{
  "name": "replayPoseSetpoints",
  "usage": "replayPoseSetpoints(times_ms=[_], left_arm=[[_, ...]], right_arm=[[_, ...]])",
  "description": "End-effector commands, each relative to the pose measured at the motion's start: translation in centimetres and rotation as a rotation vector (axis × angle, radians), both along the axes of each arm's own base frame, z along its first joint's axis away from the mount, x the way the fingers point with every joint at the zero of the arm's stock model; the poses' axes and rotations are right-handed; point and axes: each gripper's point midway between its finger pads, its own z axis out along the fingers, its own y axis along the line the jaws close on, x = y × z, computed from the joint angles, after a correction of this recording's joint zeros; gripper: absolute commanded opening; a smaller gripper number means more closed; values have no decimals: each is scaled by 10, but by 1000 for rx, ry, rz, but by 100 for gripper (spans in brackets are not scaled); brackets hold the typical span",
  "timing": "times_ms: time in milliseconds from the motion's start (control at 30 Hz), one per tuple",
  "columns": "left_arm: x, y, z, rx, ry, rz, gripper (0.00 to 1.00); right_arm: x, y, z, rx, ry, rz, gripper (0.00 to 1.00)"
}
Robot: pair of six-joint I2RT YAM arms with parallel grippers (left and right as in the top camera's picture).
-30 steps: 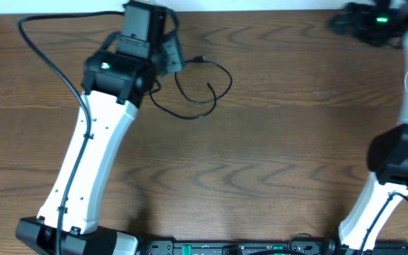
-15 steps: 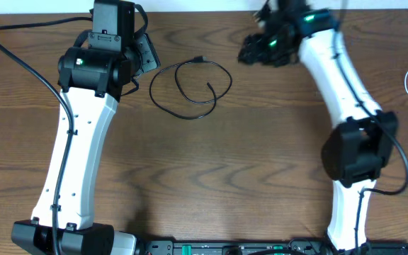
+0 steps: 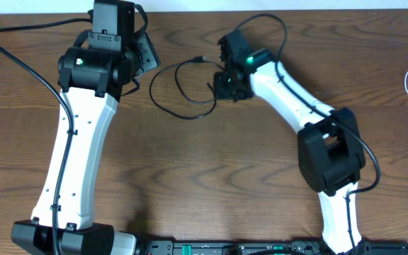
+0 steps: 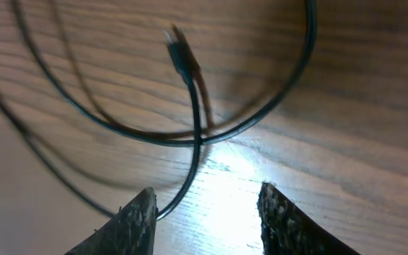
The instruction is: Untangle cables
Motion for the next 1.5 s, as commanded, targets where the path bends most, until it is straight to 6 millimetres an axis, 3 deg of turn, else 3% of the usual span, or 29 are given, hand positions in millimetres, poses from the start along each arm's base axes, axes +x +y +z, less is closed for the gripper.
replayPoseSetpoints(times_ms=[0, 267, 533, 767, 1067, 1267, 1400, 1467], left_arm=[[0, -1, -1, -14, 6, 3, 63], [-1, -1, -2, -14, 10, 1, 63], [-3, -1, -3, -13, 21, 1, 63], [-3, -1, -3, -13, 21, 1, 63], [-3, -1, -3, -13, 21, 2, 63], [-3, -1, -3, -13, 22, 1, 63], [-5, -1, -4, -11, 30, 1, 63], [-7, 0, -6, -9, 40, 2, 63]], right_arm=[[2, -10, -14, -110, -43, -81, 43], [11, 13, -25, -110, -179, -94, 45], [19, 9, -26, -144, -233, -136, 44], [13, 11, -55, -150, -180, -125, 45], [15, 14, -57, -136, -183, -124, 44], [16, 15, -84, -144, -165, -133, 44], [17, 11, -97, -147, -147, -151, 36], [18, 9, -97, -148, -146, -154, 25]])
